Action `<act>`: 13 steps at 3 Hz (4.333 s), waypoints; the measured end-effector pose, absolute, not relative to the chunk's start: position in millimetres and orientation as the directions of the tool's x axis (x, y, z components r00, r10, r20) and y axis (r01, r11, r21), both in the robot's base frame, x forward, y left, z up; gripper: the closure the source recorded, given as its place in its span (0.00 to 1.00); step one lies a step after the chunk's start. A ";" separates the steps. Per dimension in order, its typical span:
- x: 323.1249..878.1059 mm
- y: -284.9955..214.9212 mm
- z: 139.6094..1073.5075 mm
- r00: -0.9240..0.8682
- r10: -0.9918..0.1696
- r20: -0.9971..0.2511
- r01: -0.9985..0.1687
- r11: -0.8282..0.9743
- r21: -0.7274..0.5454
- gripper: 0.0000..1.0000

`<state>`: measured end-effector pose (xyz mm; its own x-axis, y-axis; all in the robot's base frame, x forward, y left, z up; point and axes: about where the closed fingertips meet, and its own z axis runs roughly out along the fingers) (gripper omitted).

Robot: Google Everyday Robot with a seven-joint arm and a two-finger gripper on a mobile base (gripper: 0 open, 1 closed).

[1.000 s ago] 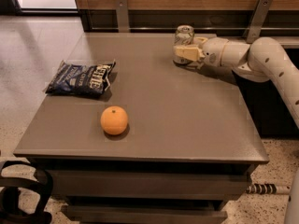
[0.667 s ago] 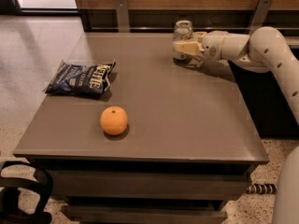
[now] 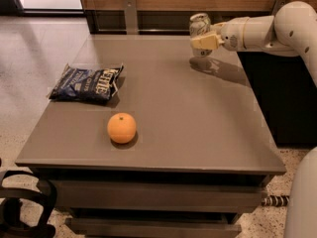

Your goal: Knock 7up can over

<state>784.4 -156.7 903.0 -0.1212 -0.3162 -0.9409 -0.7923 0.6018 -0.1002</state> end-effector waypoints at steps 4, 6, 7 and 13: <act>760.0 -143.2 890.2 -0.257 -0.656 -0.710 -0.781 0.573 -0.247 1.00; 766.1 -136.9 859.8 -0.321 -0.723 -0.612 -0.797 0.556 -0.239 1.00; 770.6 -134.7 842.7 -0.349 -0.744 -0.570 -0.804 0.550 -0.226 1.00; 776.7 -119.3 829.2 -0.359 -0.761 -0.541 -0.837 0.518 -0.174 0.52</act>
Offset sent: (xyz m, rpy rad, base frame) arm -0.0331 -0.0032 0.0073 -0.3453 0.0675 -0.0745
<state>776.7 -119.3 829.2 -0.3589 -0.7609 -0.5406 -0.8374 0.5183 -0.1736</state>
